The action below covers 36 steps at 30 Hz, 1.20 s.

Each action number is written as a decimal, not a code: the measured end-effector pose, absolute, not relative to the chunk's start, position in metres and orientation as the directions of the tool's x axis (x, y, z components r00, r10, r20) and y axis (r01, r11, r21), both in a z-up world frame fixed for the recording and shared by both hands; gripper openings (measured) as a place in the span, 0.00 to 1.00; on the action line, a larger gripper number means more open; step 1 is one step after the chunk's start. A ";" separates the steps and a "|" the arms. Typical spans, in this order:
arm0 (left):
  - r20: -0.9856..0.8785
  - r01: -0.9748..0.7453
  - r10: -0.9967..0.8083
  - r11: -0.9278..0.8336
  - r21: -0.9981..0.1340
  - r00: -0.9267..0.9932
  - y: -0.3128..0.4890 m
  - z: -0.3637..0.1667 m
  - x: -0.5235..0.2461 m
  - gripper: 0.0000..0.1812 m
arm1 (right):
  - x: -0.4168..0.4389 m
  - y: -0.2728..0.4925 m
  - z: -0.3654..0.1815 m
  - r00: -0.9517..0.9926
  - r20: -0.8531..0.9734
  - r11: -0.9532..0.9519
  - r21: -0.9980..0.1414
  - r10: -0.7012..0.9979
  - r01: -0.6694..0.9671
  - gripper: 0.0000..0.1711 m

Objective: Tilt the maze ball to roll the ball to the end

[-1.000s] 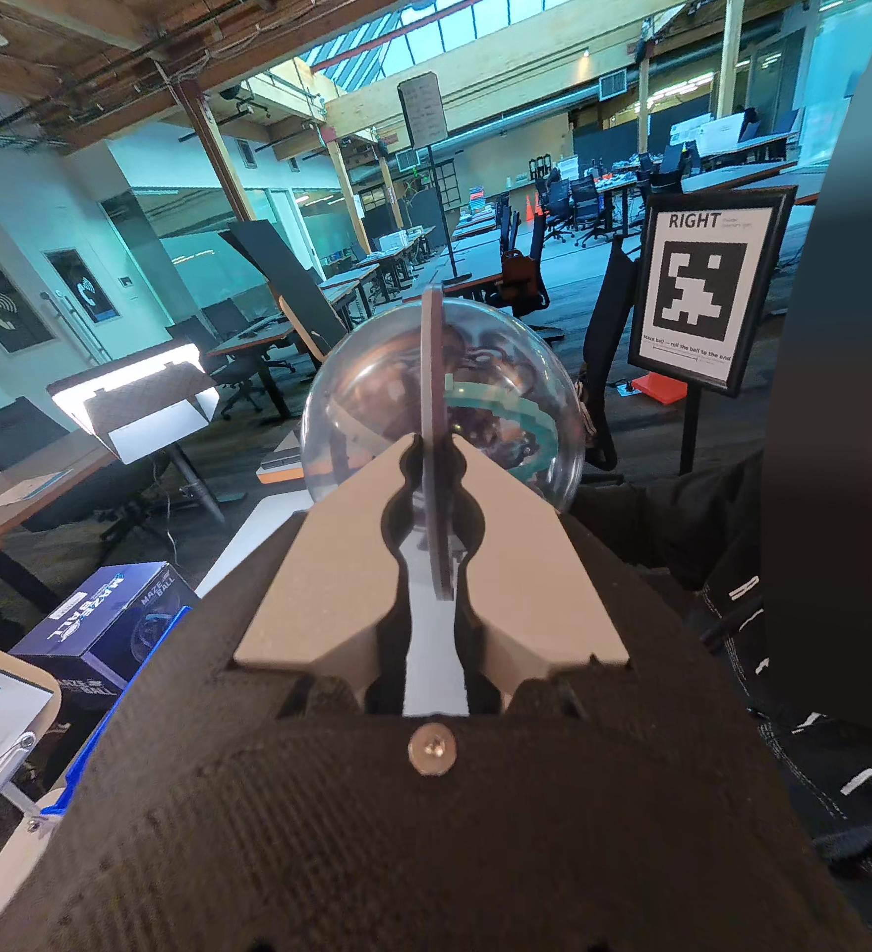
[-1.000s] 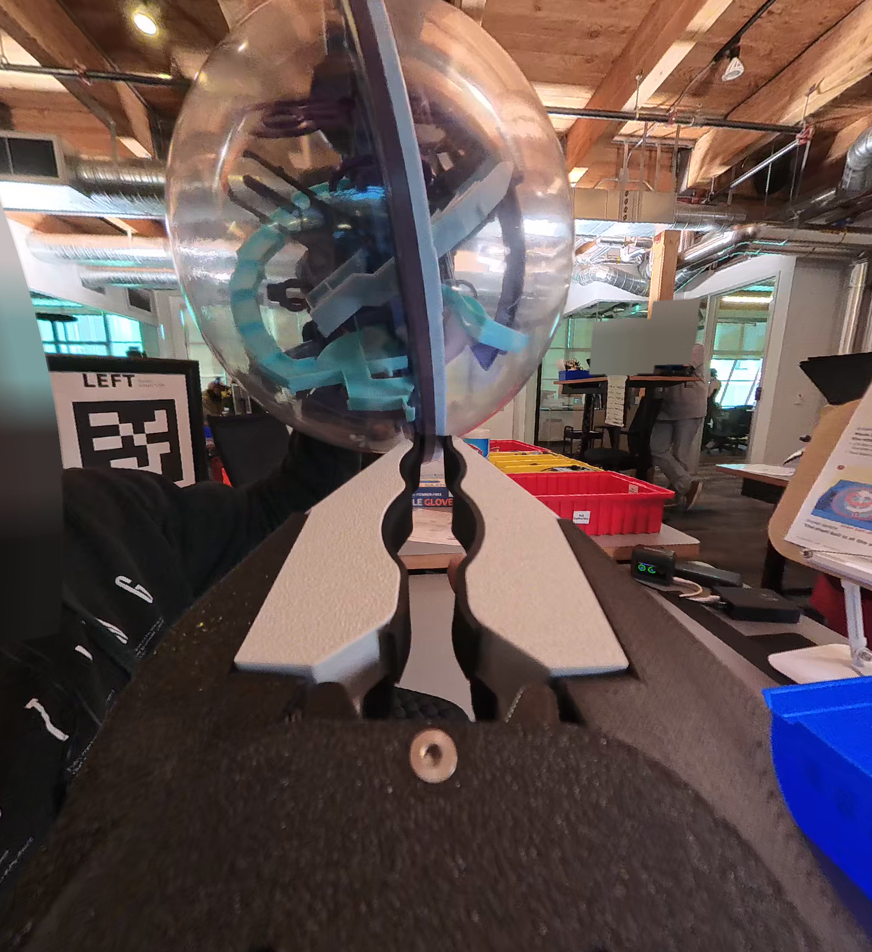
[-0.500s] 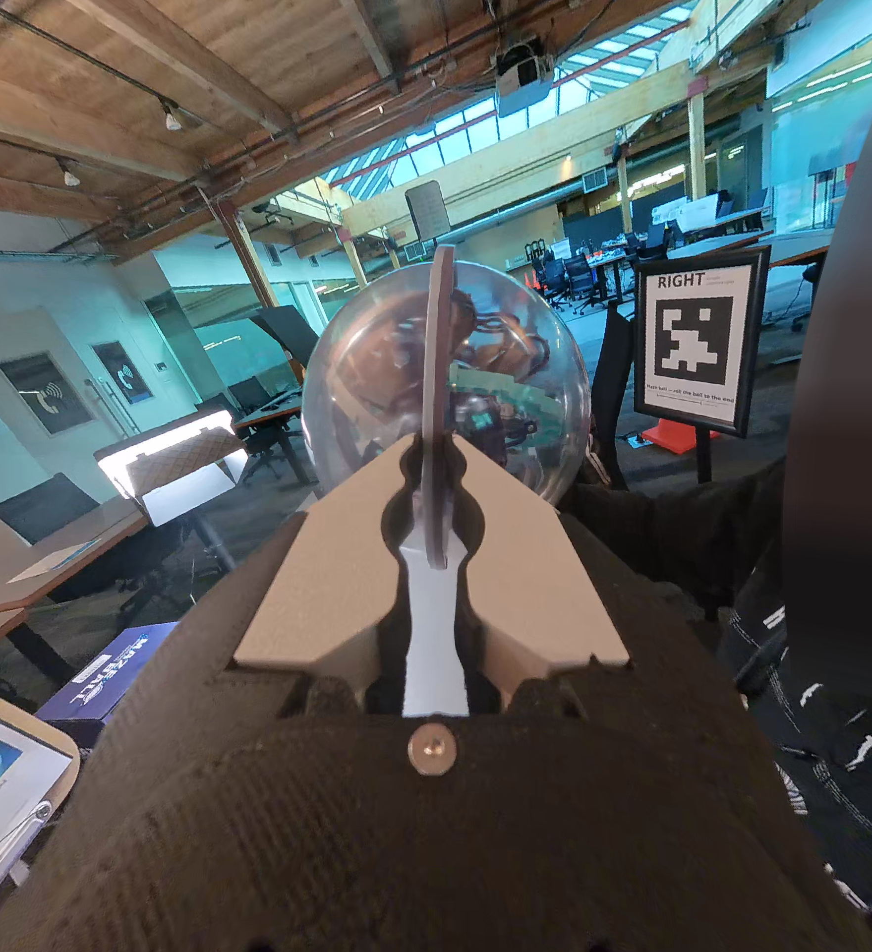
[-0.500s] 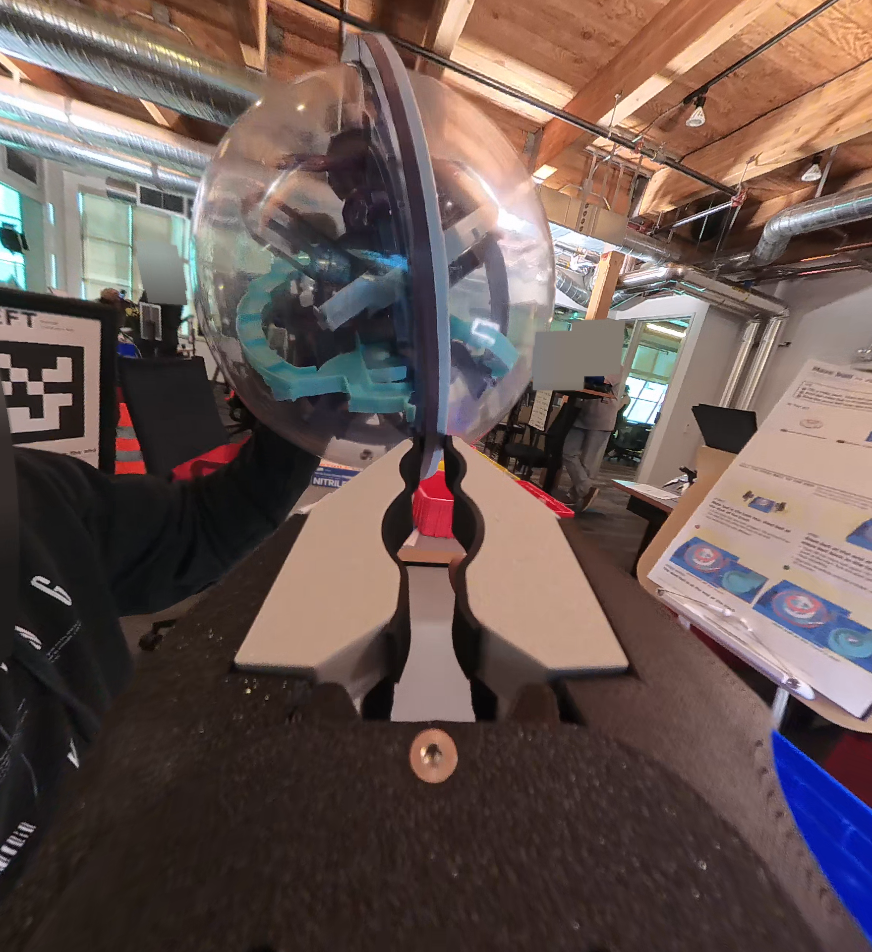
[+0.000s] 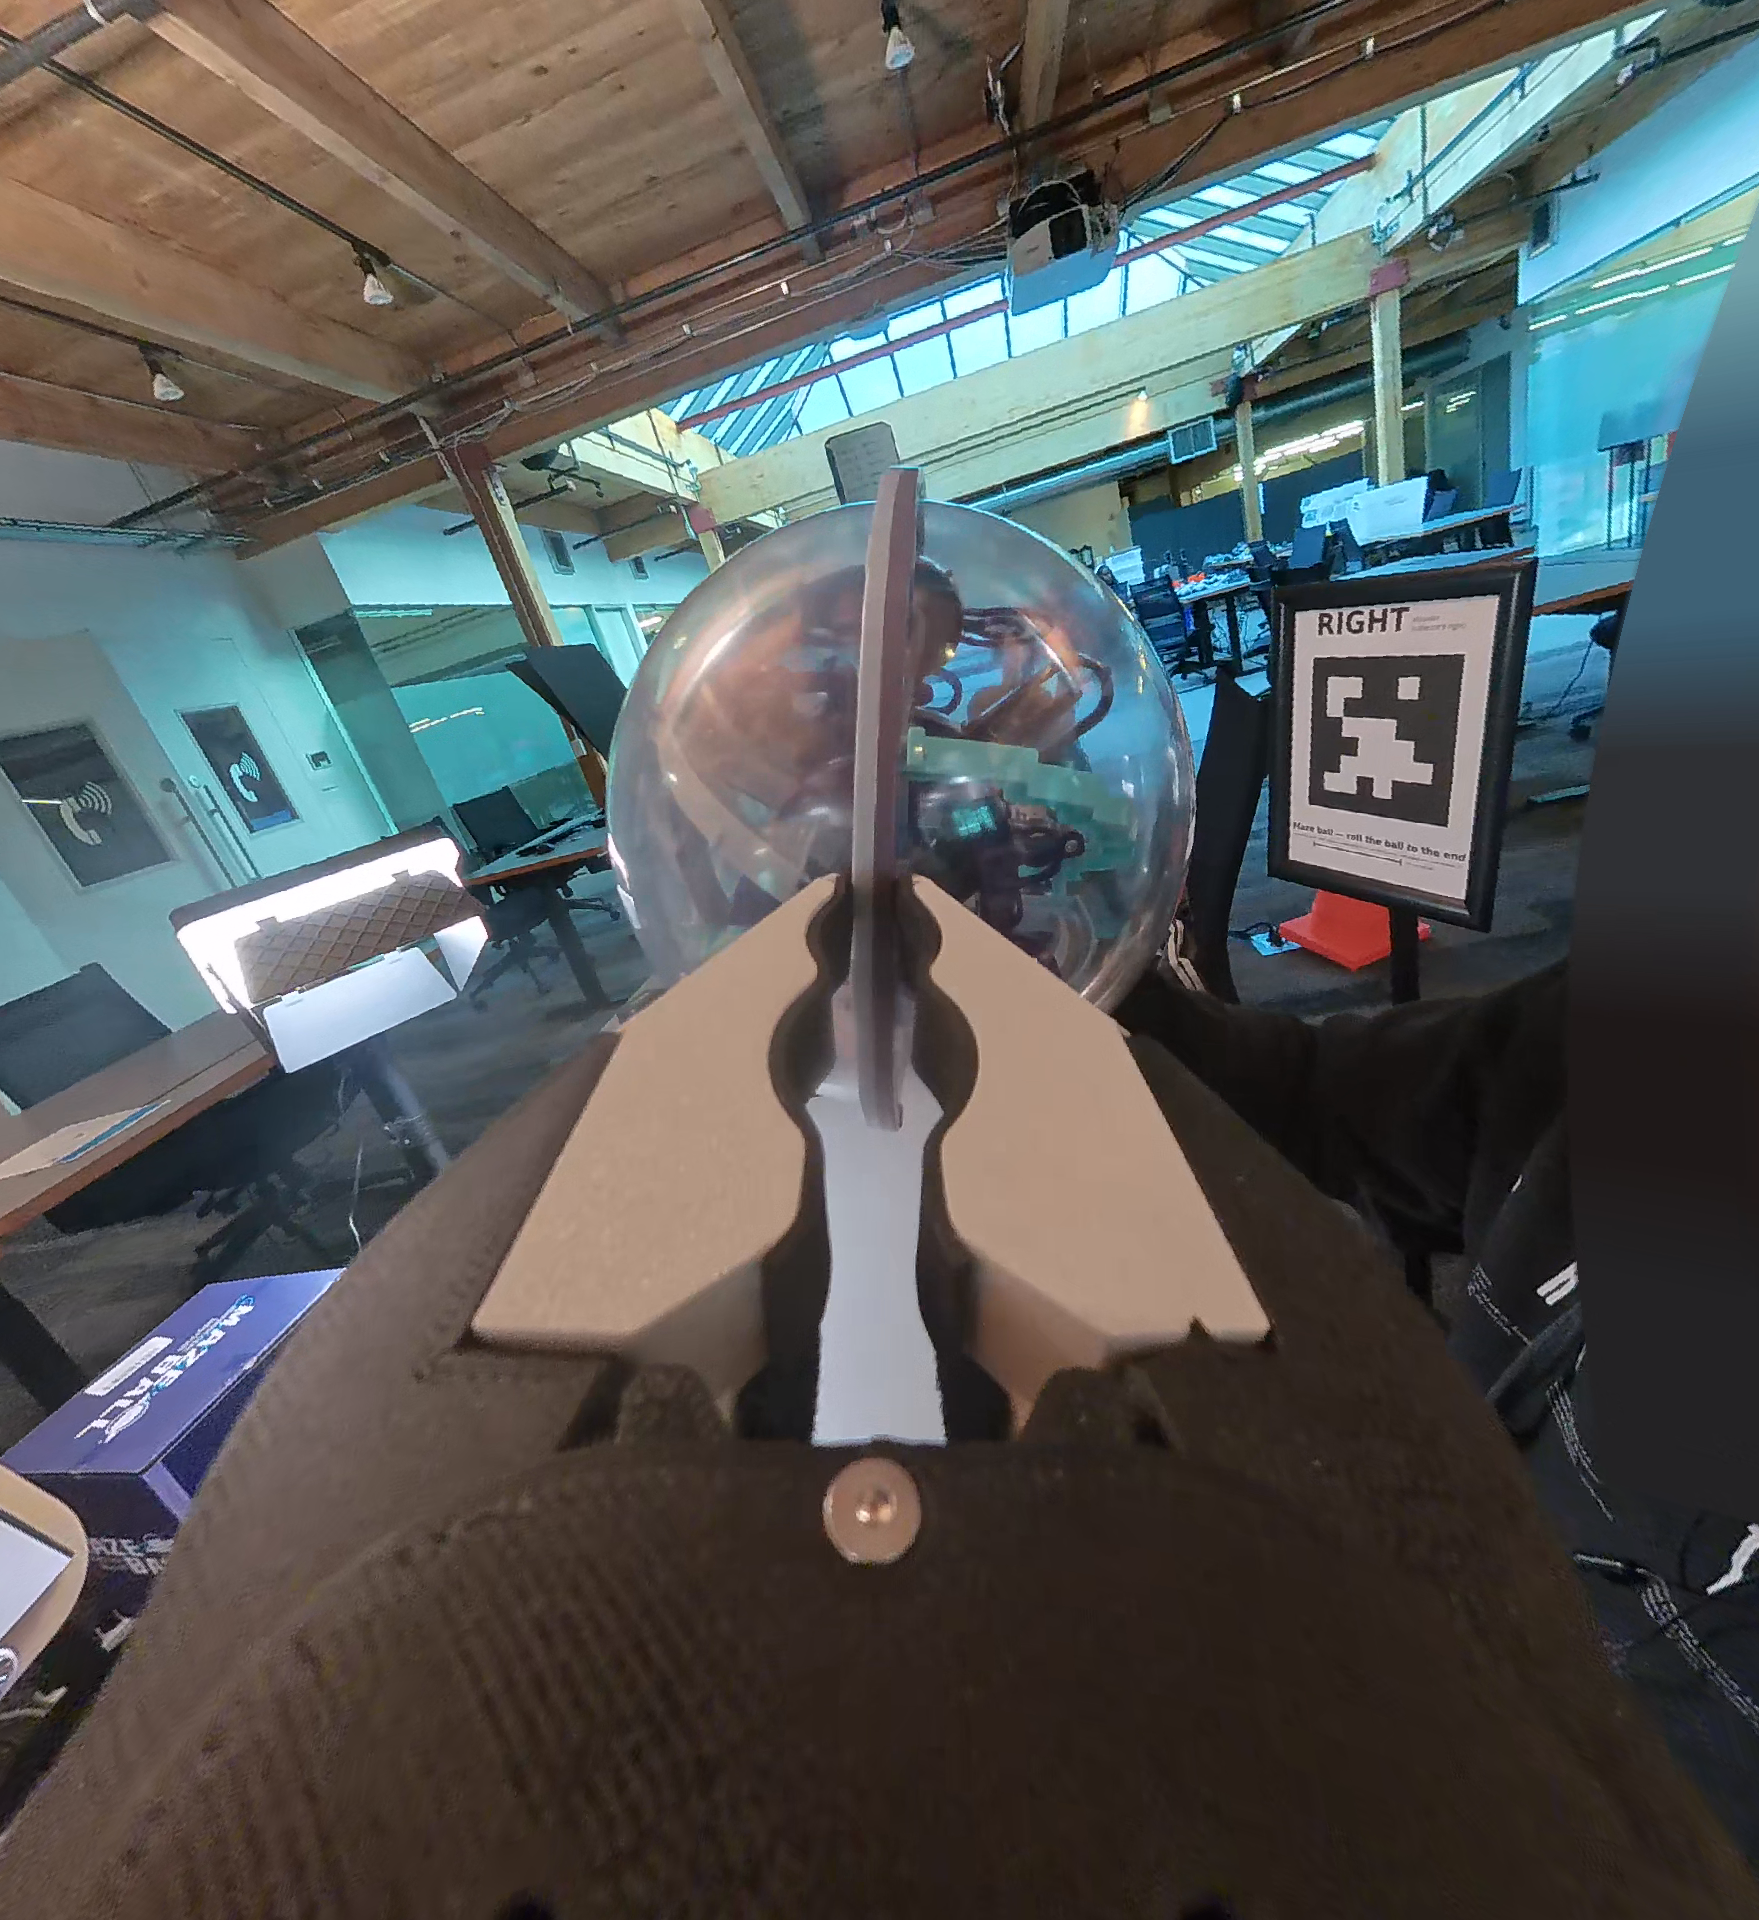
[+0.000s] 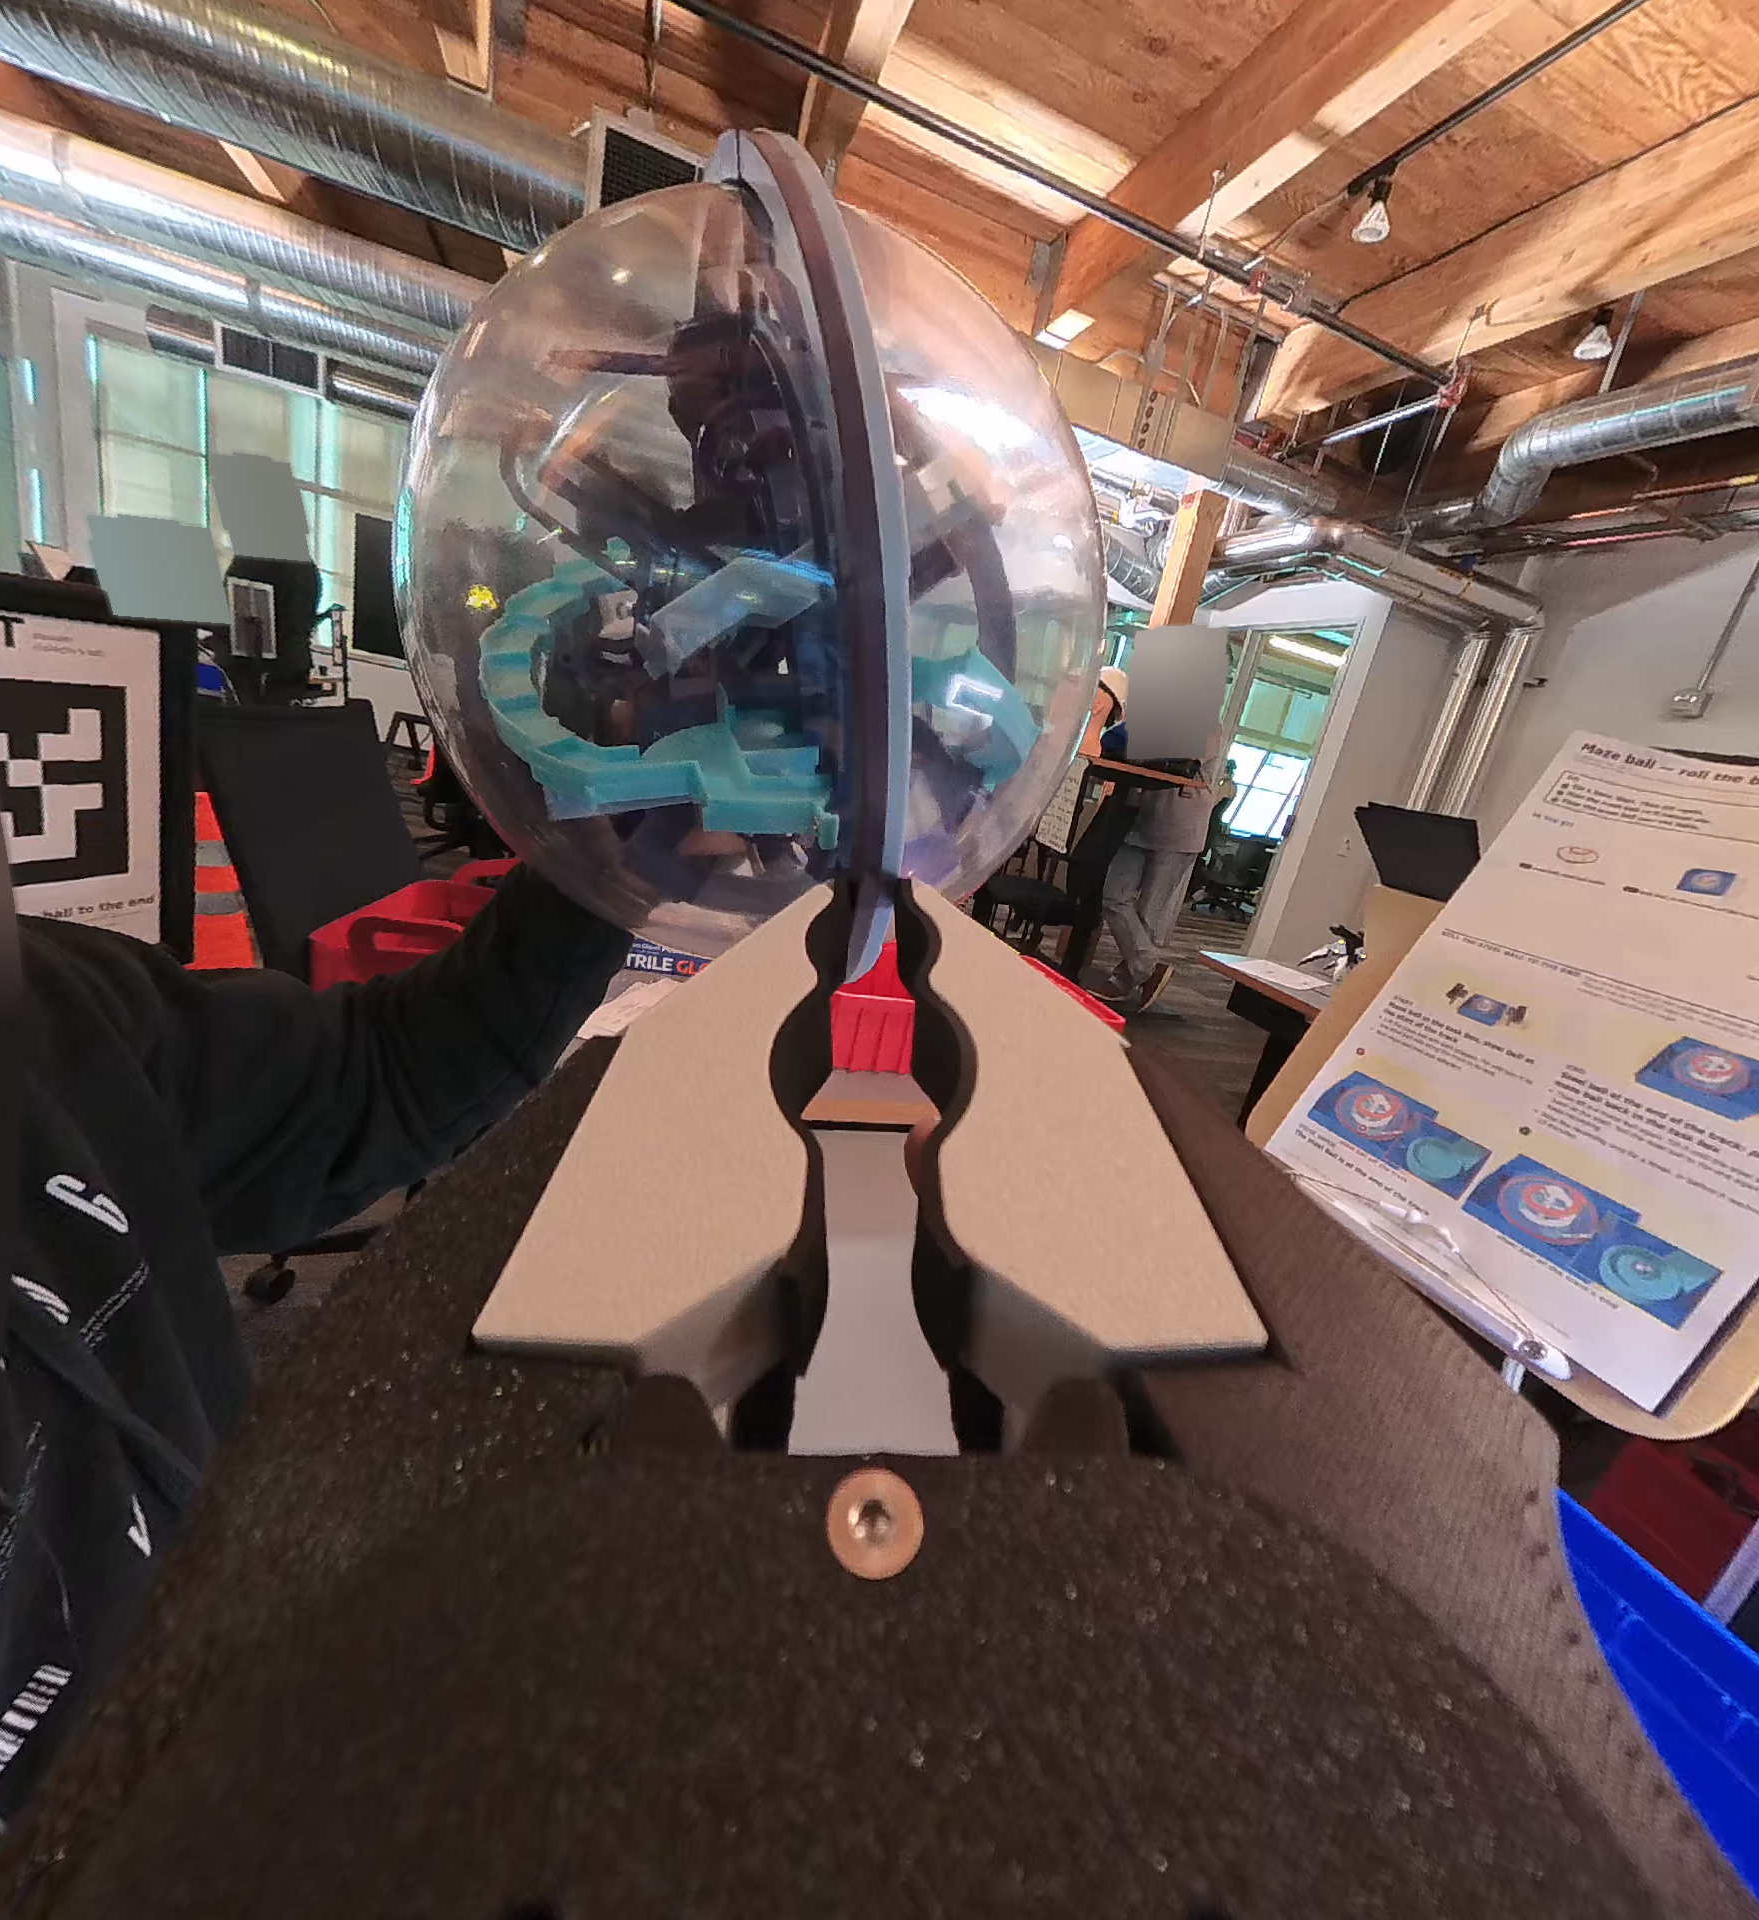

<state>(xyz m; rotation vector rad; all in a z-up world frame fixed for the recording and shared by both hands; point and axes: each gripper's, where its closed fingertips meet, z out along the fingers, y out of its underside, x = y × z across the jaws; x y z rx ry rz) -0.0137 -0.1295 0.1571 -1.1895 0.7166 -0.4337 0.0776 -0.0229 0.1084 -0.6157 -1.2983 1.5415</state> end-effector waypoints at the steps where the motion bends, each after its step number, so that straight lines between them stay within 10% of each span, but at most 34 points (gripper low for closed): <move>1: -0.270 -0.058 -0.652 0.328 -0.943 0.708 -0.130 0.156 -0.014 0.04 | 0.078 -0.023 0.108 -0.383 0.205 0.061 -0.933 0.901 -0.355 0.04; 36: 0.231 0.289 -0.702 -0.039 -0.957 0.673 -0.092 0.039 -0.042 0.03 | 0.071 -0.010 -0.002 -0.381 -0.136 -0.166 -0.985 0.915 -0.047 0.04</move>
